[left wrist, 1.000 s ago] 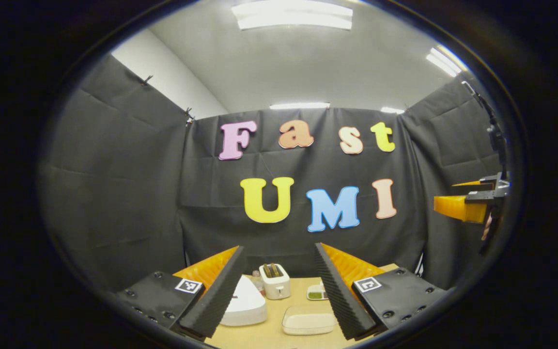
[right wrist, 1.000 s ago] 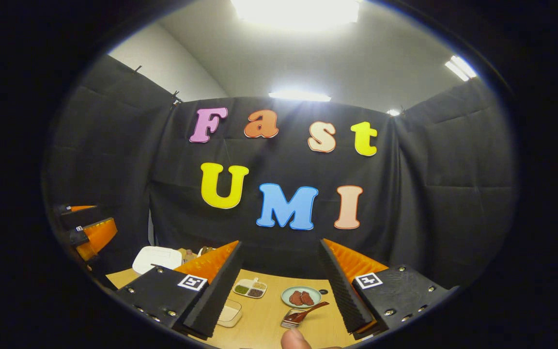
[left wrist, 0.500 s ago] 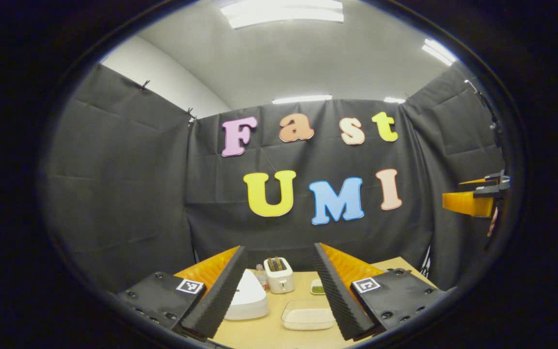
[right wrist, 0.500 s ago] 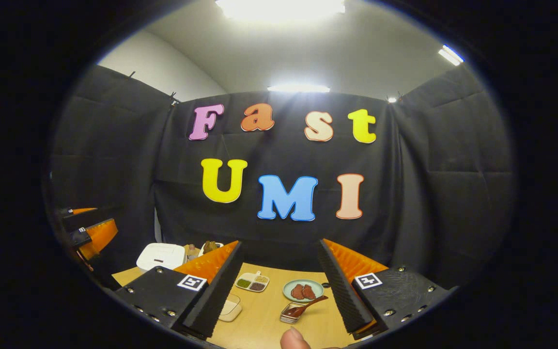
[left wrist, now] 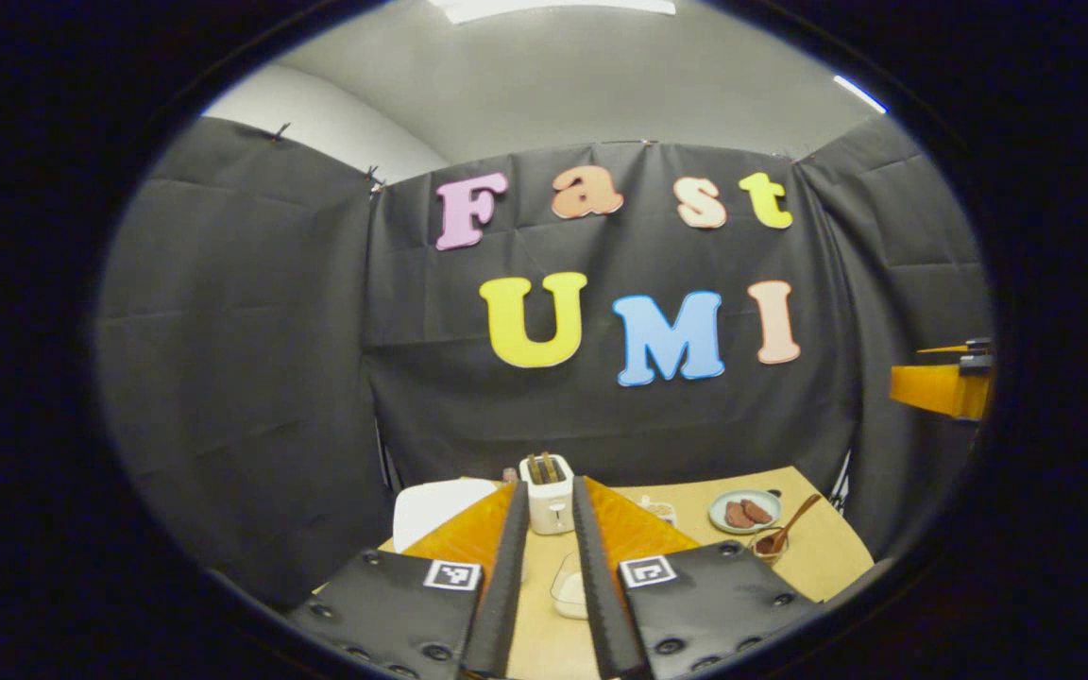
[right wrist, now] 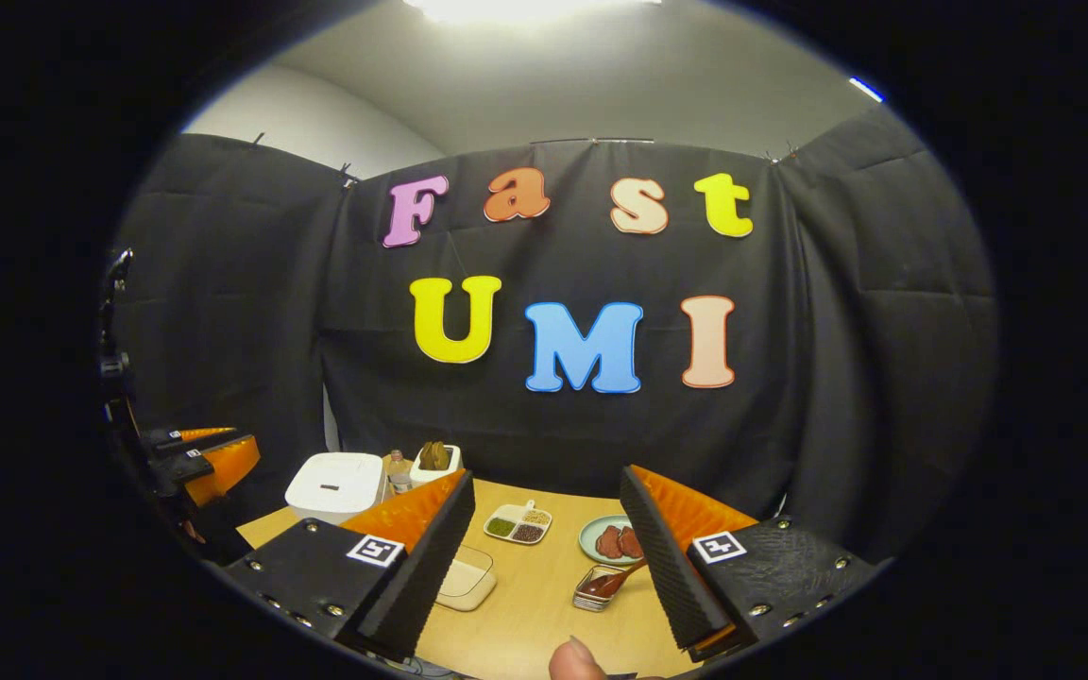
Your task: Close the left gripper, press the button to open the rice cooker; take a wooden spoon from the chopstick holder with the right hand, scoop a spoonful of rice and pour it into the rice cooker, then put the wooden spoon back into the chopstick holder.
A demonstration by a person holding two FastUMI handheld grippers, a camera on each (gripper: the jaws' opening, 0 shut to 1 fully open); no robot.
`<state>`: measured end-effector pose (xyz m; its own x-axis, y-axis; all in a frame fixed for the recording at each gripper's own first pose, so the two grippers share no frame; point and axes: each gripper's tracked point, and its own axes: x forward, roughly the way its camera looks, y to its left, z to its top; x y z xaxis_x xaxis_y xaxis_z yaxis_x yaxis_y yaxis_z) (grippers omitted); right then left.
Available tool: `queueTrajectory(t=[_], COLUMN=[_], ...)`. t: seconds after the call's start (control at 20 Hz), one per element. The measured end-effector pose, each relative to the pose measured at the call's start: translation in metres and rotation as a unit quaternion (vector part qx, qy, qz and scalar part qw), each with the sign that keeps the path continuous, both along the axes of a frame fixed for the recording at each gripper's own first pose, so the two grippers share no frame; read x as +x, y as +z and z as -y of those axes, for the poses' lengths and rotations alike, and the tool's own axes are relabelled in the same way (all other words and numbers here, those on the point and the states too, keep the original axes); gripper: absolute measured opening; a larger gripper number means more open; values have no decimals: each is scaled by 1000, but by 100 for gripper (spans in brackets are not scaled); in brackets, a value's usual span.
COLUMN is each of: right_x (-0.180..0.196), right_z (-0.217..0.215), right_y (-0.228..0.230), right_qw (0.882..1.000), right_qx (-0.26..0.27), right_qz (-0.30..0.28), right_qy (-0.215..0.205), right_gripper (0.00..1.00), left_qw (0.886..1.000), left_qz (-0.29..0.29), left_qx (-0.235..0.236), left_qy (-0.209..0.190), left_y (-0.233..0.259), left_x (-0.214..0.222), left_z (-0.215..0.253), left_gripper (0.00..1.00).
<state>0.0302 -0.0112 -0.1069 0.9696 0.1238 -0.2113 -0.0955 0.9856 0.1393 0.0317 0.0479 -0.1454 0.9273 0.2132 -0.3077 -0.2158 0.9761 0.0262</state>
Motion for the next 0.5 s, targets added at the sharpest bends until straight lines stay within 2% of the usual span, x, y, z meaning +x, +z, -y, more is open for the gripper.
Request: queueTrajectory(t=[0.15,0.35,0.5], right_x=[15,29,34], right_z=[-16,-40,-47], right_y=[-1,-11,-27], right_qw=[999,997,993], right_qx=[9,15,0], right_qz=[-24,-58,-90], right_qy=[-23,-51,-74], right_gripper=[95,95,95], left_qw=[997,982,979], left_qz=[-67,-168,-189], left_qx=[-21,-61,-42], left_qy=[36,64,68], left_y=[-68,-167,-212], left_x=[25,57,93], left_z=[-56,-121,-157], left_gripper=[10,9,9])
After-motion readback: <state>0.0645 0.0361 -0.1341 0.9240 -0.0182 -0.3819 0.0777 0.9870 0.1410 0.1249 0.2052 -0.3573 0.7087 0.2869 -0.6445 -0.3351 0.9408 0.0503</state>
